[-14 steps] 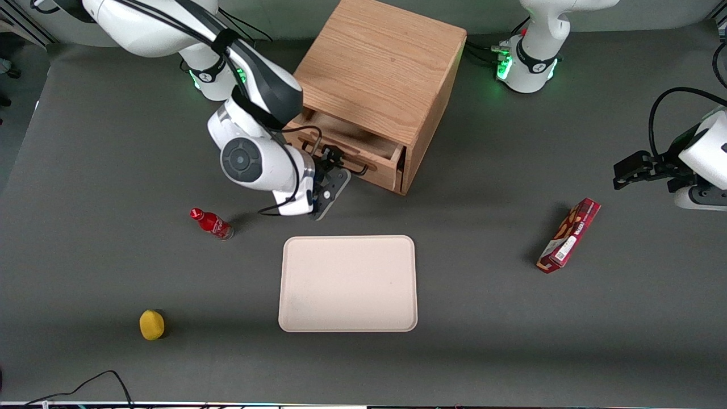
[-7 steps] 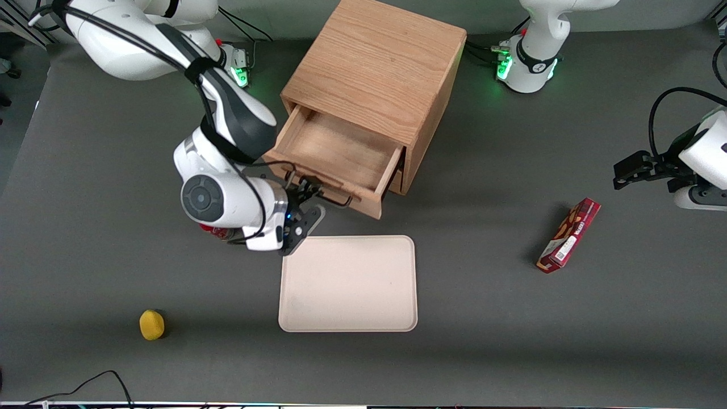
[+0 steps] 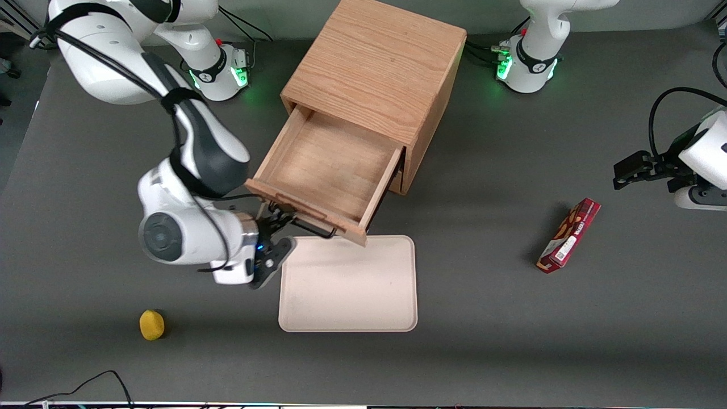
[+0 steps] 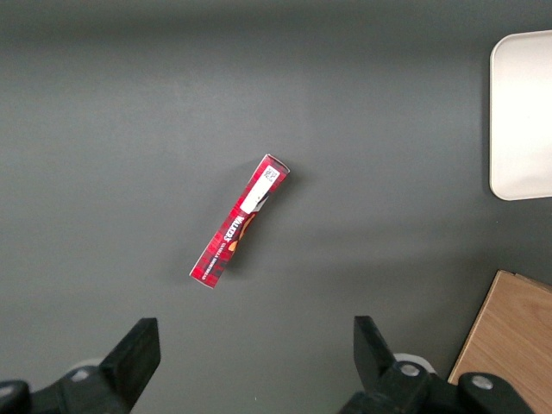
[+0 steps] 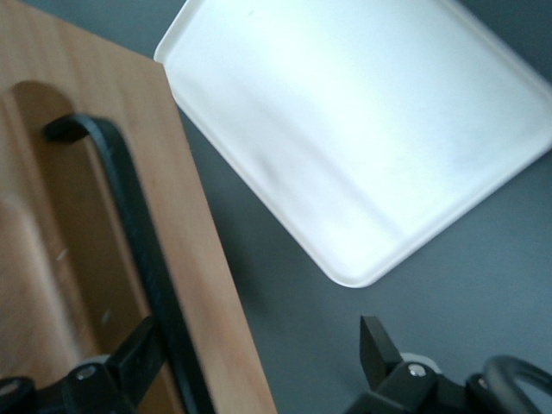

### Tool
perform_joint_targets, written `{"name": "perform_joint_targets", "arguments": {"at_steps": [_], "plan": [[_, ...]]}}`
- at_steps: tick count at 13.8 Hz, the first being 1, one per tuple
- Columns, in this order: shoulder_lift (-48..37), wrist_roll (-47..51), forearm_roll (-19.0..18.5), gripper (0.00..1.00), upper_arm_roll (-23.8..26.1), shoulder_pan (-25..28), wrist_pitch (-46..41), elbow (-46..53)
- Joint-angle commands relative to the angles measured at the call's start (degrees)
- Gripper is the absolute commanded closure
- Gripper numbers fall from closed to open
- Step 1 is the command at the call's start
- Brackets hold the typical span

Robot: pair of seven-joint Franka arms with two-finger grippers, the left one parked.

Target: Open upper drawer

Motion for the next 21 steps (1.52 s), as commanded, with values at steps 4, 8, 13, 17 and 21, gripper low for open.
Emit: {"name": "perform_joint_targets", "arguments": {"at_steps": [4,8,13,17,21], "plan": [[-8.50,0.10,-1.31,0.00,-0.03,0.73,-7.66,5.97],[-20.47,20.94,-1.48,0.00,-1.07,-0.76,-13.28,4.65],[-27.96,42.91,-1.49,0.00,-14.14,-1.38,-18.12,1.23],[-35.04,42.82,-2.80,0.00,-19.27,-1.82,-22.39,-11.72],[-55.25,40.20,-2.28,0.00,-21.55,-2.52,3.79,-47.40]]}}
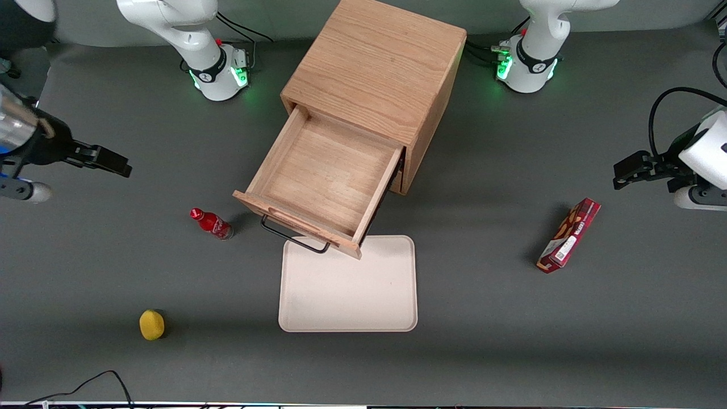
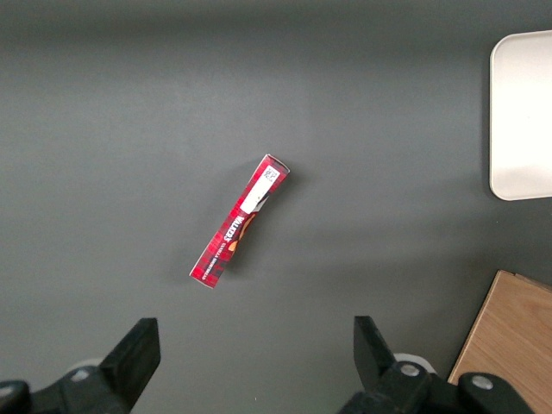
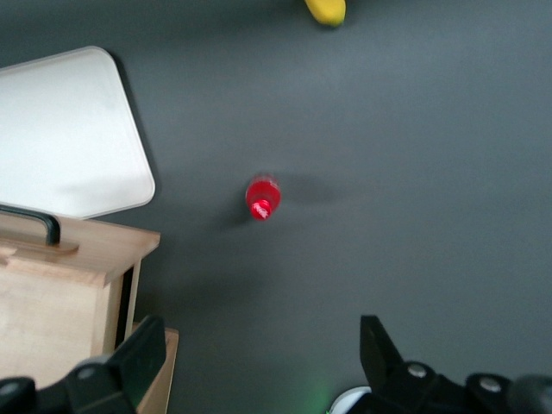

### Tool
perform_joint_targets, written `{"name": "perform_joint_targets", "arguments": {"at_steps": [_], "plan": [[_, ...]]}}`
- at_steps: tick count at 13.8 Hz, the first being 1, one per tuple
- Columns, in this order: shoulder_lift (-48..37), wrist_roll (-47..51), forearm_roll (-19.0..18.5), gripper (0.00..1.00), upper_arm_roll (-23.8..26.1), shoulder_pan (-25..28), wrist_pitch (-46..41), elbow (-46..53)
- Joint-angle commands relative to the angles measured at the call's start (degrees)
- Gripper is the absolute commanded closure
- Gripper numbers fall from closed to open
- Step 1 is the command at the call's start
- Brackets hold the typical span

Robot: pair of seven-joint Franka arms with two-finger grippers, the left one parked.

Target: Open upper drawer

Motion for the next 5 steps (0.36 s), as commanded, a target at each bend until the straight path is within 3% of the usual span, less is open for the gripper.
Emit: {"name": "perform_joint_targets", "arguments": {"at_steps": [1,5], "plan": [[-18.62,-1.88,-0.76,0.00,-2.03,0.23,15.60,-28.53],[-14.46,-1.89,-0.14,0.00,-3.53,0.59,12.50,-21.23]]}}
